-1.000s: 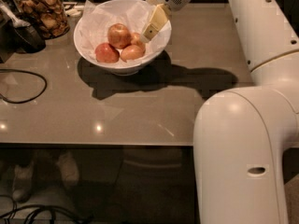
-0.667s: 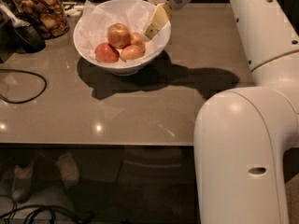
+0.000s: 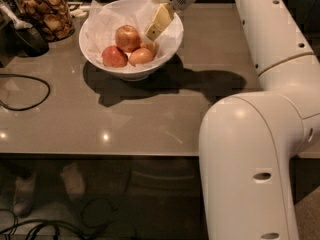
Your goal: Pick apple from white bowl
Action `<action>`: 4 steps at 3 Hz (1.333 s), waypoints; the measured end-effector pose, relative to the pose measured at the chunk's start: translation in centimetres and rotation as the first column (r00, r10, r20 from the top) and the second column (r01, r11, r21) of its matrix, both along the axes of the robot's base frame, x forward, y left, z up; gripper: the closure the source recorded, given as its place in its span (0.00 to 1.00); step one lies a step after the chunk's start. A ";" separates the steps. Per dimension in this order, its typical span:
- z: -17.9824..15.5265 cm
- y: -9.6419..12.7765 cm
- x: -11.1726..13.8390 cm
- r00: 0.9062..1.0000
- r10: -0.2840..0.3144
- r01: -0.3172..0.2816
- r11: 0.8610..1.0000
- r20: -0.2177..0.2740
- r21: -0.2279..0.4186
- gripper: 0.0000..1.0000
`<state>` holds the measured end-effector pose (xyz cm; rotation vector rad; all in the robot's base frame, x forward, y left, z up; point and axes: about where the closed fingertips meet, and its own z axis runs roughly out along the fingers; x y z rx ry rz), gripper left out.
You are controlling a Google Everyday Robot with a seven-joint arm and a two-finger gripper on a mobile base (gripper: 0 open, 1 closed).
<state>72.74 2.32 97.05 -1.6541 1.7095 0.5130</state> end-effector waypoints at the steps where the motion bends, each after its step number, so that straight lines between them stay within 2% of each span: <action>1: -0.1 0.6 0.2 1.000 0.006 -0.005 1.000 -0.008 0.008 0.00; 4: -1.9 1.4 0.6 0.997 0.019 -0.016 0.999 -0.072 0.033 0.00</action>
Offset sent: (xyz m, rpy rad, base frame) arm 0.0085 0.0025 0.0006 0.0156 0.0539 0.0154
